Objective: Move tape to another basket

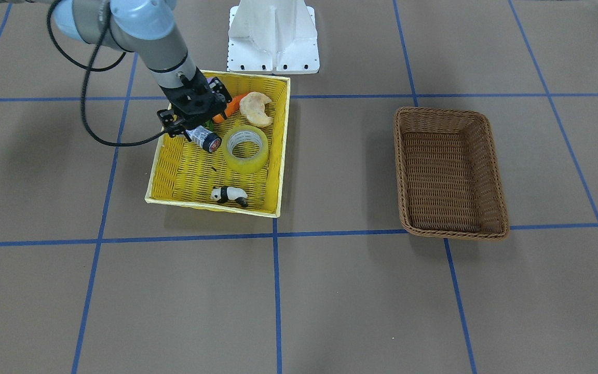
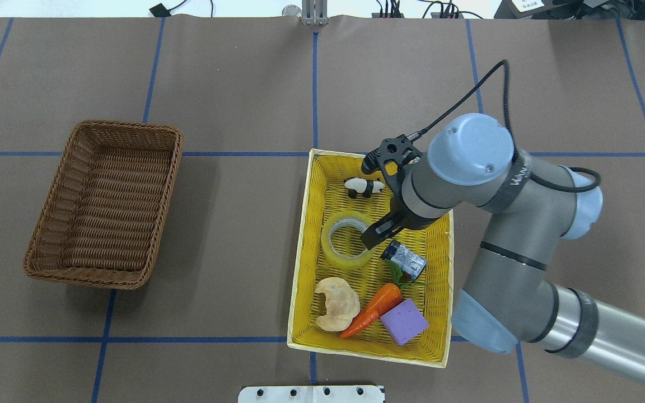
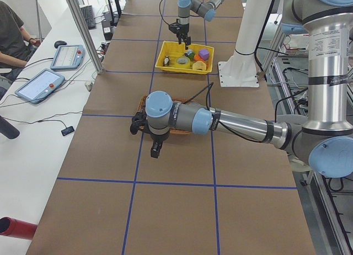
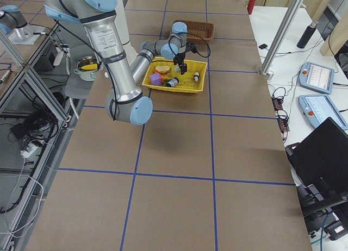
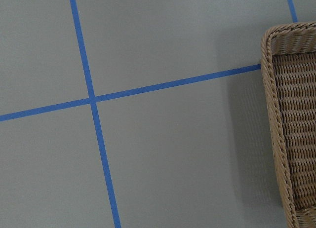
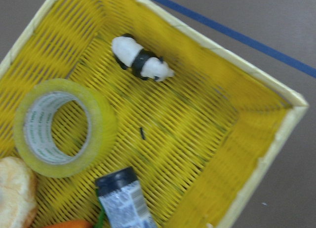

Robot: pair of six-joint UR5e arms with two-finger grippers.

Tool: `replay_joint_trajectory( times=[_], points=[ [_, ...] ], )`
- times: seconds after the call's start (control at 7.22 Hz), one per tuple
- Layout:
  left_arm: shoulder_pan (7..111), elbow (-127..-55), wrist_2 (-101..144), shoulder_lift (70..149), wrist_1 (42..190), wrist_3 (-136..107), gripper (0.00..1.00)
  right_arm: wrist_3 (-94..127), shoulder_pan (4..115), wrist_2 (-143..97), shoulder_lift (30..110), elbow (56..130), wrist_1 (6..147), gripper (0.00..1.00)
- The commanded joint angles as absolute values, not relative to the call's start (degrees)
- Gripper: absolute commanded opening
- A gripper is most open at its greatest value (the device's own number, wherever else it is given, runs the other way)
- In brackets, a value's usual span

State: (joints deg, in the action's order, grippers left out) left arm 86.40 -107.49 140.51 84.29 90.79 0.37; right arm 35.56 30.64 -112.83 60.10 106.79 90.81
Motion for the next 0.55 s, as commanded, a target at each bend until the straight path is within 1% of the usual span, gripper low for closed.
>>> replay_joint_trajectory(
  times=[0.0, 0.28, 0.42],
  points=[
    [86.4, -107.49, 140.62, 83.94, 90.88, 0.35, 0.98, 32.46, 29.88, -111.54, 56.25, 101.69, 91.23, 0.89],
    [86.4, -107.67, 140.71, 83.94, 90.88, 0.35, 0.98, 32.17, 29.88, -110.57, 55.99, 99.59, 91.14, 0.88],
    [86.4, -107.67, 140.8, 83.94, 90.88, 0.35, 0.98, 32.25, 29.88, -109.96, 55.99, 98.19, 88.62, 0.89]
  ],
)
